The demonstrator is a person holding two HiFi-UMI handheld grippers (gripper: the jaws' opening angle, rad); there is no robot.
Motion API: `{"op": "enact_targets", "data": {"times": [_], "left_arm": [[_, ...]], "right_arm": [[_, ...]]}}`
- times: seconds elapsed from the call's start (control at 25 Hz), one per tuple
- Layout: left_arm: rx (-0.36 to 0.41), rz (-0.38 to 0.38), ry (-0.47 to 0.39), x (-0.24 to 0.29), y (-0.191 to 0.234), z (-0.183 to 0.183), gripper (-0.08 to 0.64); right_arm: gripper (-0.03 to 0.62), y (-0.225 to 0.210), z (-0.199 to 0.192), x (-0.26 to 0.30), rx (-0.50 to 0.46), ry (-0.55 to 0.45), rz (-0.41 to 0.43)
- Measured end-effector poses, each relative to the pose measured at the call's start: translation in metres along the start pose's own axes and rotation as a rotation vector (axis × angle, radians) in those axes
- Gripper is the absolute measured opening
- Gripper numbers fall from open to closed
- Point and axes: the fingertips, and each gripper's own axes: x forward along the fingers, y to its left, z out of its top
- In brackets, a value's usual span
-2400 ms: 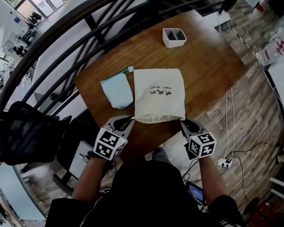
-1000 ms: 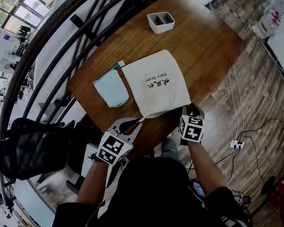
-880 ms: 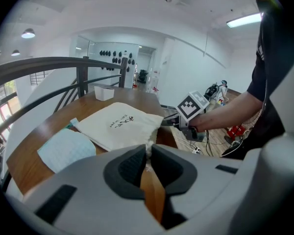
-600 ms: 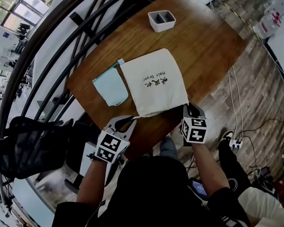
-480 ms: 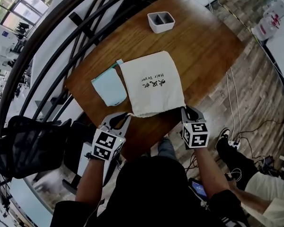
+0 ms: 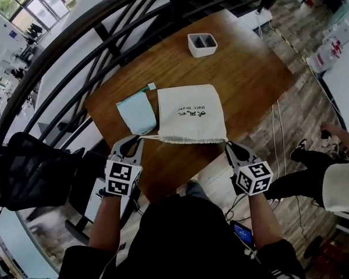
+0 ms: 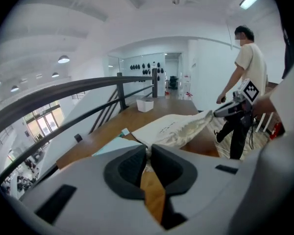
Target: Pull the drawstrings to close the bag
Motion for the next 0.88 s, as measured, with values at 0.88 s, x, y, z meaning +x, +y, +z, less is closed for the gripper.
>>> {"op": "enact_targets", "data": {"times": [0.88], "left_arm": [[-0.008,0.166,-0.064,-0.044,0.028,0.031,0.038]], "right_arm": [[0.021,-0.05,0.071,-0.023,-0.078,-0.105,-0.2]]}}
